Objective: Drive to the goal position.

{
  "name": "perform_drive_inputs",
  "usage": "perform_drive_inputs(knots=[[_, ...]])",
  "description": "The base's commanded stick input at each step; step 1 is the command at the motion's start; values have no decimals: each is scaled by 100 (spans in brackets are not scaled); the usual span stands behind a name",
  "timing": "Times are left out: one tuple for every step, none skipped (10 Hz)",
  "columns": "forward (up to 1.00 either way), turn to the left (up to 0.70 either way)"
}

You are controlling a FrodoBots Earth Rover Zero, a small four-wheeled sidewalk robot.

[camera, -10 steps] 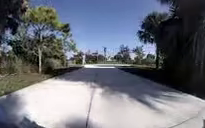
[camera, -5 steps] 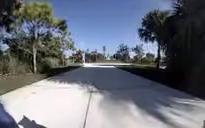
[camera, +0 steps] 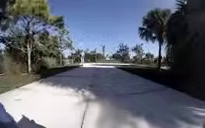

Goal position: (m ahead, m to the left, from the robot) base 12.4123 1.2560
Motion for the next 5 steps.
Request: perform_drive_inputs(knots=[[70, 0], [70, 0], [70, 0], [70, 0], [70, 0]])
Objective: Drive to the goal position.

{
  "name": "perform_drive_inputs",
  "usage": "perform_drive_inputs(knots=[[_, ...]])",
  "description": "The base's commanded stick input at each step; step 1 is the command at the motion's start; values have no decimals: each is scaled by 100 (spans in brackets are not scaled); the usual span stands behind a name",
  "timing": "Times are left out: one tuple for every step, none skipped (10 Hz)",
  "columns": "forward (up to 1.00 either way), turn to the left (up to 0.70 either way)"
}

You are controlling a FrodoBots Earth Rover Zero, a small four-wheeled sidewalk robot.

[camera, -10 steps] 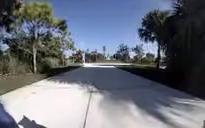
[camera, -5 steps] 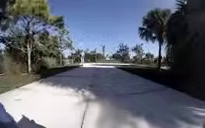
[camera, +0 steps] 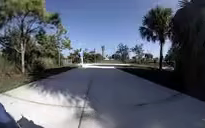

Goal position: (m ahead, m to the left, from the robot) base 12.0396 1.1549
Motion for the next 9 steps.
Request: perform_drive_inputs(knots=[[70, 0], [70, 0], [70, 0], [70, 0], [70, 0], [70, 0], [70, 0], [70, 0], [70, 0]])
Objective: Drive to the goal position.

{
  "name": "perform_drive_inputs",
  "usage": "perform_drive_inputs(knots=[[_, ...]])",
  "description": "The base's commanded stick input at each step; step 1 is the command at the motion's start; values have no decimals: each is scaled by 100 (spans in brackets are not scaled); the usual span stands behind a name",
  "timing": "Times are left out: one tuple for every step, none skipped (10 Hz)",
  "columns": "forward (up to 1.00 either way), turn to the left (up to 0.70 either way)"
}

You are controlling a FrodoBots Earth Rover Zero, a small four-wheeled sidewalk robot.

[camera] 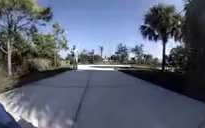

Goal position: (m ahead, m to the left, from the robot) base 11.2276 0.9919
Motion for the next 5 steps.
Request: perform_drive_inputs(knots=[[70, 0], [70, 0], [70, 0], [70, 0], [70, 0]])
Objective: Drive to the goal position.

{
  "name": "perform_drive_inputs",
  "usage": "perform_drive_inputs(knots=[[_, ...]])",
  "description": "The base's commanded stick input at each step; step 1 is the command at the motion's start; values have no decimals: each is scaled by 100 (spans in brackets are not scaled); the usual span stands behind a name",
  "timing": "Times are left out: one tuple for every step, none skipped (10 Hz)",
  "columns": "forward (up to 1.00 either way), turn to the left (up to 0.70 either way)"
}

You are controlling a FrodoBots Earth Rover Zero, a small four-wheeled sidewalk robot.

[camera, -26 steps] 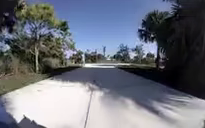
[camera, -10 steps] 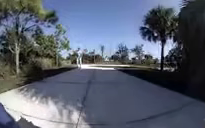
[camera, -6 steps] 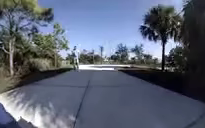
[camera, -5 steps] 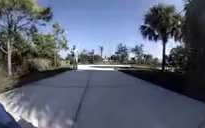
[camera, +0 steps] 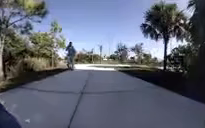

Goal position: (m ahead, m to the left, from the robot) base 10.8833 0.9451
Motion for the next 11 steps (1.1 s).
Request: perform_drive_inputs(knots=[[70, 0], [70, 0], [70, 0], [70, 0], [70, 0], [70, 0], [70, 0], [70, 0], [70, 0], [70, 0], [70, 0]])
